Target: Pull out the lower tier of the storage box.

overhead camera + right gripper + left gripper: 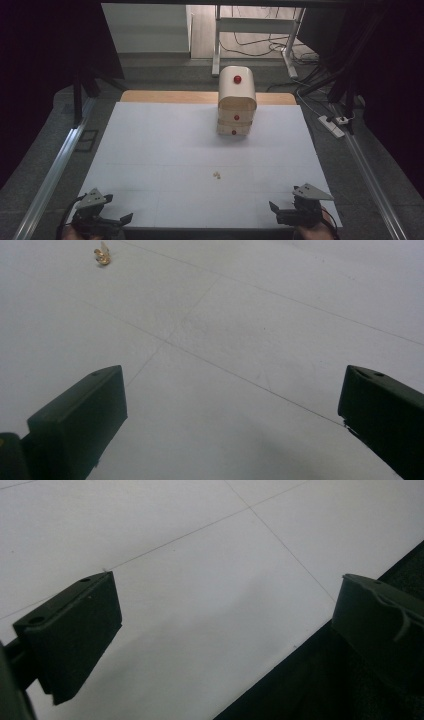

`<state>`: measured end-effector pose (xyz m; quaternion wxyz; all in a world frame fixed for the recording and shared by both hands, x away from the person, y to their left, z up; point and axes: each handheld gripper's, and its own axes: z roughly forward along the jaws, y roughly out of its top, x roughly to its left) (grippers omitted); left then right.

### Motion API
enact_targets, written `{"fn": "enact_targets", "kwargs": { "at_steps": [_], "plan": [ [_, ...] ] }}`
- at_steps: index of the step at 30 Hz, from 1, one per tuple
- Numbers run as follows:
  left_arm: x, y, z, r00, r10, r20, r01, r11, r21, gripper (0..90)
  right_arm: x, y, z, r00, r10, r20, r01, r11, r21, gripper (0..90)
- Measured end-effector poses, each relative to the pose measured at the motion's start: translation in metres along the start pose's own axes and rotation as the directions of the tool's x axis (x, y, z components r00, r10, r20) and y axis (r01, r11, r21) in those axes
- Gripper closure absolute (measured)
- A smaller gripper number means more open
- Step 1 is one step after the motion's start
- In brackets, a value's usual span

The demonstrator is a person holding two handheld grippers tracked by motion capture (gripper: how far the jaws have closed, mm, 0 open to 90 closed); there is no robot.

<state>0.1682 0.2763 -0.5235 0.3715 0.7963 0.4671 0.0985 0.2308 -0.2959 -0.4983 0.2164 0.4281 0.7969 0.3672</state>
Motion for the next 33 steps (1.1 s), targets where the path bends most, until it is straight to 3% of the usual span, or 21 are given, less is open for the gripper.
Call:
{"fn": "enact_targets", "kwargs": {
  "at_steps": [3,12,33],
  "plan": [
    [0.0006,-0.0004,-0.0004,1.0,-0.004,0.005,0.004,1.0,-0.003,0.0,-0.0026,0.0,0.0001,0.9994,0.022,-0.028,-0.022,1.0,-0.003,0.0],
    [-0.0004,-0.0007,-0.0006,1.0,0.005,0.006,-0.005,1.0,-0.004,0.8,-0.0043,0.0005,0.0019,0.9974,0.023,-0.068,-0.022,1.0,0.014,0.0],
    [0.0005,-0.0006,-0.0003,0.9999,-0.01,-0.002,0.01,0.9999,-0.001,1.2,-0.0017,0.0032,0.0041,0.9956,-0.009,-0.094,0.012,0.999,0.041,0.0]
  ]
}}
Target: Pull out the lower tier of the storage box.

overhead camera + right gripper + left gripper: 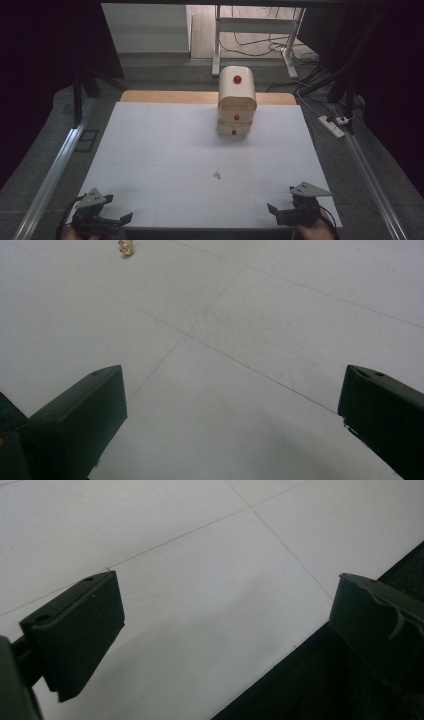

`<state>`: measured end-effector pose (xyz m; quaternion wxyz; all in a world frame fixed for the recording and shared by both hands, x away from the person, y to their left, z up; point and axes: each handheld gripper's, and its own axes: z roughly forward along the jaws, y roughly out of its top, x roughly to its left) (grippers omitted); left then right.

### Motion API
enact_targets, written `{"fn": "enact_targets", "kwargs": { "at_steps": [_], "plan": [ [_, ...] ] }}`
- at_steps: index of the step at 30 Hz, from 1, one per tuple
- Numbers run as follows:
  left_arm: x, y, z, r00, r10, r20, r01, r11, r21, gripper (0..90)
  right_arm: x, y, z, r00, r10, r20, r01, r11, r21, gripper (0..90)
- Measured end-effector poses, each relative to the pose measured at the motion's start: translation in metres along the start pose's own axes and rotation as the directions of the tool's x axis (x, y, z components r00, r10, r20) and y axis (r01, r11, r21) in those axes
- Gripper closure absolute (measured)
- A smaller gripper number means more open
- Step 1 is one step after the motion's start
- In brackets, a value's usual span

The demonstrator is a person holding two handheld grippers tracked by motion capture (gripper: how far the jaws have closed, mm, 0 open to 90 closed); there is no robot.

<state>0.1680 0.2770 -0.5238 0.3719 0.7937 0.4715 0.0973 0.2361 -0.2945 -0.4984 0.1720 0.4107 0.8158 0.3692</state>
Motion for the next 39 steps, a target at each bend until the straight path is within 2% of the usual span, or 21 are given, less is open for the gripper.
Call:
{"fn": "enact_targets", "kwargs": {
  "at_steps": [23,27,28,32,33,39],
  "plan": [
    [0.001,0.0,0.001,0.9999,-0.015,-0.006,0.015,0.9999,0.006,1.7,0.006,0.011,0.005,0.9988,-0.045,-0.018,0.044,0.998,-0.049,0.0],
    [0.001,0.0,0.001,0.9999,-0.016,-0.005,0.016,0.9999,0.006,1.7,0.007,0.015,0.008,0.9983,-0.048,-0.034,0.046,0.998,-0.047,0.0],
    [0.001,0.0,0.001,0.9999,-0.016,-0.005,0.016,0.9999,0.006,1.7,0.007,0.017,0.01,0.9976,-0.046,-0.051,0.044,0.998,-0.041,0.0],
    [0.001,0.0,0.001,0.9998,-0.018,-0.004,0.018,0.9998,0.007,1.7,0.007,0.019,0.013,0.9966,-0.04,-0.072,0.037,0.999,-0.034,0.0],
    [0.001,0.0,0.001,0.9998,-0.018,-0.004,0.018,0.9998,0.007,1.7,0.007,0.02,0.014,0.9952,-0.034,-0.092,0.032,0.999,-0.026,0.0],
    [0.002,0.001,0.001,0.9997,-0.022,-0.005,0.022,0.9997,0.009,1.7,0.009,0.024,0.019,0.9931,-0.039,-0.11,0.036,0.999,-0.034,0.0]
  ]
}}
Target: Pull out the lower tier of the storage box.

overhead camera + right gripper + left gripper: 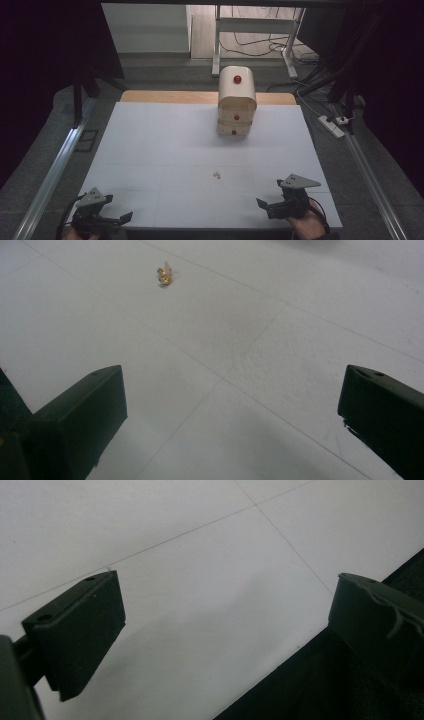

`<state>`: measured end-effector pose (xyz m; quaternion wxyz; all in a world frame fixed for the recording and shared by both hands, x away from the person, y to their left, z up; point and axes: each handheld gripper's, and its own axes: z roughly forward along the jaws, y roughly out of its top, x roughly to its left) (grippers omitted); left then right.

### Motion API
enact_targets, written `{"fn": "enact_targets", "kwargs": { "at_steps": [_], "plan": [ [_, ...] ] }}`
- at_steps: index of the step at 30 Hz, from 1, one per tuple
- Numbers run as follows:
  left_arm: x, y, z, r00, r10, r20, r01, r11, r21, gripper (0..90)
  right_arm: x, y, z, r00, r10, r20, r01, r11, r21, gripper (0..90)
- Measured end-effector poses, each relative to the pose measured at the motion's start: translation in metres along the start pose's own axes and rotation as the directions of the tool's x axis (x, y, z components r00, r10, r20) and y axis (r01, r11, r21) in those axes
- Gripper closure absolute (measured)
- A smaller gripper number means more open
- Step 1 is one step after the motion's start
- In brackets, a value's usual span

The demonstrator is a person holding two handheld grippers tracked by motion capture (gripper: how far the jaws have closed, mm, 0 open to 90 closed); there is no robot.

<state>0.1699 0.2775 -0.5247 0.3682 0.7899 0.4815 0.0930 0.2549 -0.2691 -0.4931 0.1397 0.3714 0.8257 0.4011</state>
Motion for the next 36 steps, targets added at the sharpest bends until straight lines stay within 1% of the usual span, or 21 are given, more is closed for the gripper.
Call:
{"fn": "enact_targets", "kwargs": {
  "at_steps": [7,10,13,20,23,28,31,36],
  "plan": [
    [0.0,0.0,0.001,1.0,-0.004,-0.002,0.004,1.0,0.006,2.0,0.003,0.007,0.005,0.9998,-0.016,-0.01,0.016,1.0,-0.016,0.0],
    [0.001,0.0,0.001,1.0,-0.005,-0.001,0.005,1.0,0.005,2.0,0.003,0.012,0.009,0.9998,-0.011,-0.017,0.011,1.0,-0.026,0.0],
    [0.001,0.0,0.001,1.0,-0.006,0.0,0.006,1.0,0.005,2.0,0.004,0.014,0.011,0.9998,-0.008,-0.016,0.007,1.0,-0.026,0.0],
    [0.001,0.0,0.001,1.0,-0.007,-0.001,0.007,1.0,0.006,2.0,0.004,0.021,0.02,0.9996,-0.021,-0.019,0.02,0.999,-0.03,0.0],
    [0.001,0.0,0.001,1.0,-0.008,0.0,0.008,0.9999,0.006,2.0,0.004,0.024,0.023,0.9996,-0.028,-0.011,0.027,0.999,-0.019,0.0],
    [0.001,0.0,0.001,1.0,-0.008,0.0,0.008,0.9999,0.007,2.0,0.004,0.028,0.03,0.9994,-0.027,-0.019,0.027,1.0,-0.01,0.0],
    [0.001,0.0,0.001,0.9999,-0.01,-0.001,0.01,0.9999,0.008,2.1,0.004,0.031,0.033,0.9992,-0.037,-0.013,0.037,0.999,-0.012,0.0],
    [0.002,0.0,0.001,0.9998,-0.019,-0.002,0.019,0.9998,0.008,2.2,0.004,0.036,0.038,0.9993,-0.032,-0.018,0.032,0.999,-0.028,0.0]
  ]
}}
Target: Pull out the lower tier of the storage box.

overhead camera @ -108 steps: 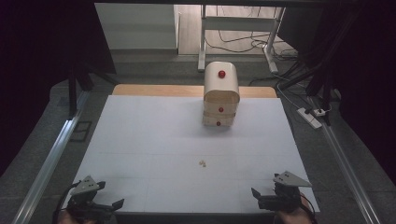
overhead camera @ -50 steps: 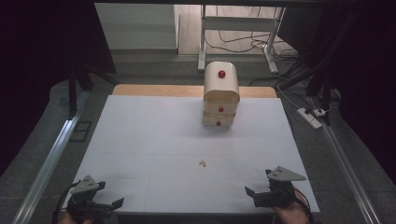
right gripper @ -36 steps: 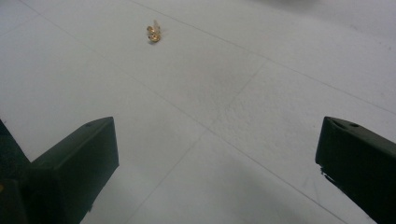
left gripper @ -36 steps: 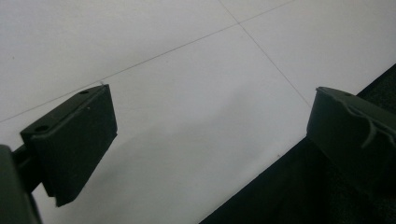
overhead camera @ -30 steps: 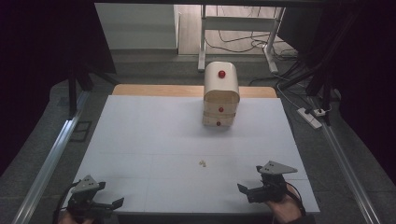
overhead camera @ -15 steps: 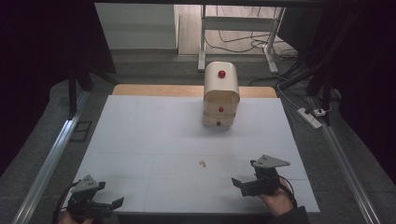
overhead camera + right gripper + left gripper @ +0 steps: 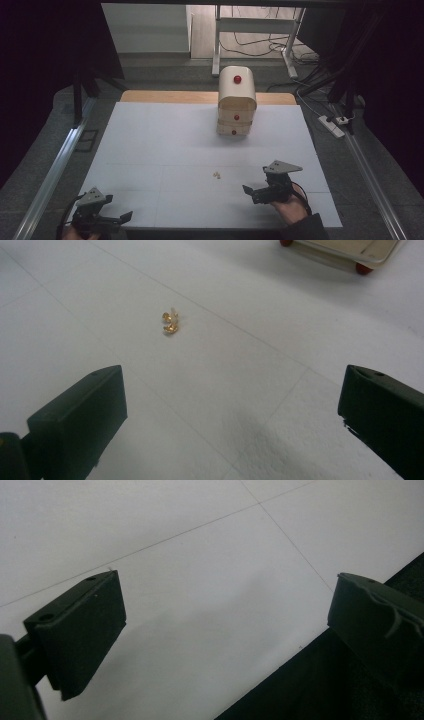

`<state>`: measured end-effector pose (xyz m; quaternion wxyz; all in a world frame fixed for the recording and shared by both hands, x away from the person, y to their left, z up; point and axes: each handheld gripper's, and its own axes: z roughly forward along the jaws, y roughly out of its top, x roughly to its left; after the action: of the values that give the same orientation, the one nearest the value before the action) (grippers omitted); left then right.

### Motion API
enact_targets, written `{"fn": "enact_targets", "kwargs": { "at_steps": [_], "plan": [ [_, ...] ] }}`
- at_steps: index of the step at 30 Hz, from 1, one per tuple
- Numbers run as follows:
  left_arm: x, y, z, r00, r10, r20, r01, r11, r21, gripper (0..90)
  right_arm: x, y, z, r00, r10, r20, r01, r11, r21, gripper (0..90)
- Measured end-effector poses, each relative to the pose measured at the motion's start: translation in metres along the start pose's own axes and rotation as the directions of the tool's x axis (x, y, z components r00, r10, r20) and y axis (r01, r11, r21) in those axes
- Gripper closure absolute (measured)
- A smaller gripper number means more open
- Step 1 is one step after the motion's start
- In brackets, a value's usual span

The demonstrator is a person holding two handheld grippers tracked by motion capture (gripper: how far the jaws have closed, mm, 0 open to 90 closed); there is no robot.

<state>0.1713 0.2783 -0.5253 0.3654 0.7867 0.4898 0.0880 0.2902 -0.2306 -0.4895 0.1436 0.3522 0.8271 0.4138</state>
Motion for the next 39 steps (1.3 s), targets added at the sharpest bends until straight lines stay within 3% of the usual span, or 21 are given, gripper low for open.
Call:
{"fn": "enact_targets", "kwargs": {
  "at_steps": [28,39],
  "plan": [
    [0.0,0.0,0.0,1.0,0.002,0.005,-0.002,1.0,-0.002,1.8,-0.006,0.025,0.028,0.9998,0.013,-0.015,-0.013,1.0,0.006,0.0],
    [0.0,0.0,0.0,1.0,0.0,0.006,0.0,1.0,-0.002,1.8,-0.004,0.034,0.042,0.9999,-0.016,-0.003,0.016,1.0,0.02,0.0]
  ]
}}
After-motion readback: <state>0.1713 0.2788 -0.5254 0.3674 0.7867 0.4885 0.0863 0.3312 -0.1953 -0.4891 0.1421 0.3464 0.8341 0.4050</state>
